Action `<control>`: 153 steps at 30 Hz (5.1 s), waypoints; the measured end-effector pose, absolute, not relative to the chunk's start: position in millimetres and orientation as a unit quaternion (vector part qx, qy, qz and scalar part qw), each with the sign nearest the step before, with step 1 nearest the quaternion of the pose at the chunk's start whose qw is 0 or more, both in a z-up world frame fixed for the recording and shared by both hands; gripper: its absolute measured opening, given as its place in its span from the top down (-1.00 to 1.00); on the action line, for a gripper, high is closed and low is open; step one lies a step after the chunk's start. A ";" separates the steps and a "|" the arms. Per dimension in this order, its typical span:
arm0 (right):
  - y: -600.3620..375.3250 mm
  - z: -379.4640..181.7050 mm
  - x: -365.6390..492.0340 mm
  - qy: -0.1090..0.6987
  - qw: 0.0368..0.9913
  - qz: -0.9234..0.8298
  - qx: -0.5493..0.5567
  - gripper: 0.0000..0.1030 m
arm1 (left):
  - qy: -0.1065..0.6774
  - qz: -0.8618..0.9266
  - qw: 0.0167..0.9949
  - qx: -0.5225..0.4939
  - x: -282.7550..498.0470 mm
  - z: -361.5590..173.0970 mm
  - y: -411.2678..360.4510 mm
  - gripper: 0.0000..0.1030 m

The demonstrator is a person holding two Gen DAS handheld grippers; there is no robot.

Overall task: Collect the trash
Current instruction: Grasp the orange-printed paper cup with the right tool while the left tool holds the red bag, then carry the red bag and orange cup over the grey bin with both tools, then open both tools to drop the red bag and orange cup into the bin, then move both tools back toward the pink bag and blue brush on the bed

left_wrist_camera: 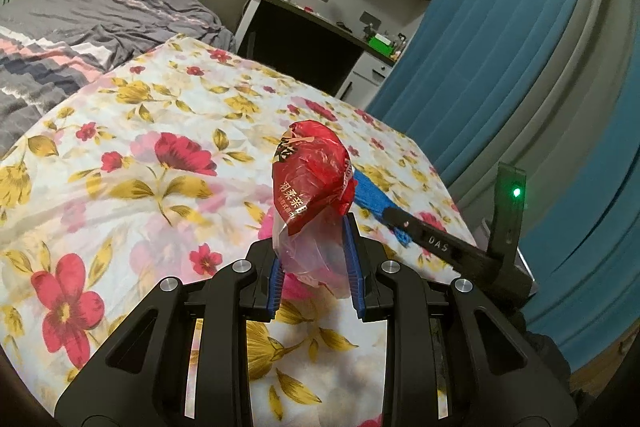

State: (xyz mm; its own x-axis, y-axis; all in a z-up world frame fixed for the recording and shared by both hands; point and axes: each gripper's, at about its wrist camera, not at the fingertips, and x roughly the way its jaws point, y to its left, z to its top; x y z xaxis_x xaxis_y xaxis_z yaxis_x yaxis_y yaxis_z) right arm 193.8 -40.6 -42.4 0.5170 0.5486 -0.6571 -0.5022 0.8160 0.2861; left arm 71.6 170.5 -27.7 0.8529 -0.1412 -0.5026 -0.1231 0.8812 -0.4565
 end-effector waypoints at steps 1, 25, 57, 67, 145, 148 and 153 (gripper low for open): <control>-39.9 -39.3 195.0 0.384 0.872 0.302 0.031 -0.25 | 0.269 -0.002 0.932 -0.244 70.8 -26.3 173.5 0.51; 48.9 -46.0 255.6 0.370 0.832 0.393 -0.130 -0.53 | 0.265 0.060 0.926 -0.261 73.4 -32.5 225.4 0.51; -21.1 -11.0 241.3 0.332 0.875 0.352 -0.031 -0.19 | 0.268 0.029 0.932 -0.241 92.6 -23.3 197.9 0.51; -80.4 7.5 201.4 0.305 0.893 0.331 -0.013 -0.19 | 0.262 -0.022 0.943 -0.207 101.3 0.5 147.2 0.51; -295.0 9.1 135.5 0.253 0.965 0.049 0.040 -0.54 | 0.302 0.043 0.949 -0.081 136.4 -11.8 18.9 -0.78; -251.6 9.0 133.3 0.261 0.961 0.091 0.015 -0.54 | 0.309 0.080 0.944 -0.083 125.2 -18.5 48.6 -0.78; -183.8 -3.9 131.5 0.281 0.949 0.140 -0.027 -0.54 | 0.317 0.103 0.937 -0.102 112.3 -30.4 87.3 -0.78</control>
